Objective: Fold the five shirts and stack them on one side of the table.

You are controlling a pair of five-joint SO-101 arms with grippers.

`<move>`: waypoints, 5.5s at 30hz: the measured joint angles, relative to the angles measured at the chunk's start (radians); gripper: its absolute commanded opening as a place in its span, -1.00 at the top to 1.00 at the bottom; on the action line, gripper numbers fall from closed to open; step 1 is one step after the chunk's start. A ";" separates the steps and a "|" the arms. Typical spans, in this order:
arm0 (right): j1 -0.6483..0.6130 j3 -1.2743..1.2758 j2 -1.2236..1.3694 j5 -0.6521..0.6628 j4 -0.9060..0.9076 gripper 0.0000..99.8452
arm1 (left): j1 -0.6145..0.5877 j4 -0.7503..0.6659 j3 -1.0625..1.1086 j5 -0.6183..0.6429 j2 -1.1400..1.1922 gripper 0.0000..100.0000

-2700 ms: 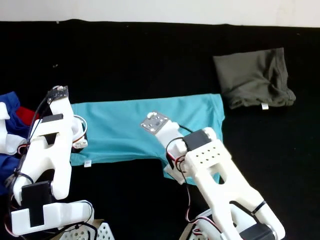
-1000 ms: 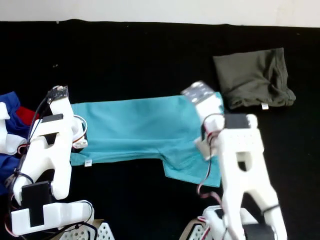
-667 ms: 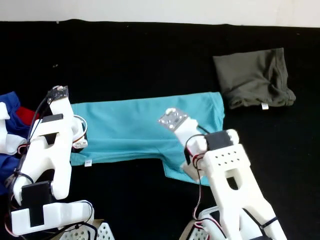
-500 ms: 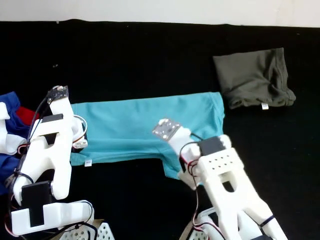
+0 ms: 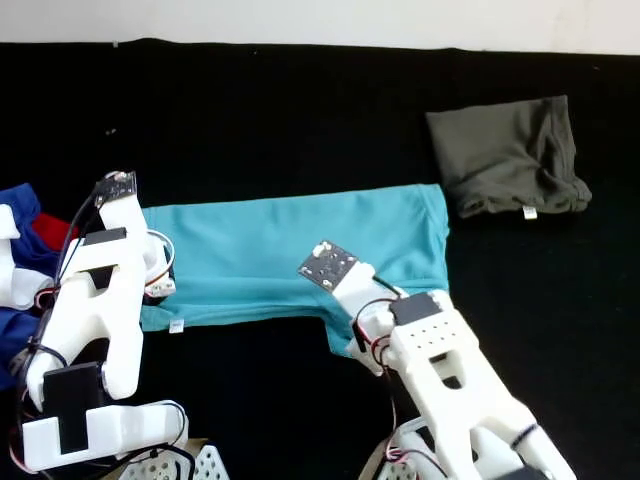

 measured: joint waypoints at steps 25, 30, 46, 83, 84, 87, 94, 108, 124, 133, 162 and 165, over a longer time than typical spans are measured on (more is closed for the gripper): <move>0.133 -0.354 0.213 0.000 0.172 0.89 | 0.000 0.000 0.000 0.000 0.000 0.98; 0.135 -0.358 0.213 0.000 0.175 0.98 | 0.000 0.000 0.000 0.000 0.000 0.98; 0.161 -0.502 0.031 0.025 0.399 0.76 | 0.000 0.000 0.000 0.000 0.000 0.98; 0.198 -0.051 0.018 0.020 0.041 0.81 | 0.000 0.000 0.000 0.000 0.000 0.98; 0.215 -0.051 0.018 0.029 0.037 0.85 | 0.000 0.000 0.000 0.000 0.000 0.98; 0.270 -0.051 0.018 0.106 0.031 0.93 | 0.000 0.000 0.000 0.000 0.000 0.98; 0.423 -0.051 0.018 0.189 0.029 0.95 | 0.000 0.000 0.000 0.000 0.000 0.98; 0.414 -0.100 0.018 0.078 0.135 0.69 | 0.000 0.000 0.000 0.000 0.000 0.98; 0.342 -0.107 0.189 0.075 0.037 0.71 | 0.000 0.000 0.000 0.000 0.000 0.98; 0.413 -0.206 0.262 0.075 0.017 0.98 | 0.000 0.000 0.000 0.000 0.000 0.98; 0.486 -0.439 0.021 0.087 0.500 0.99 | 0.000 0.000 0.000 0.000 0.000 0.98; 0.485 -0.439 -0.012 0.091 0.534 0.99 | 0.000 0.000 0.000 0.000 0.000 0.98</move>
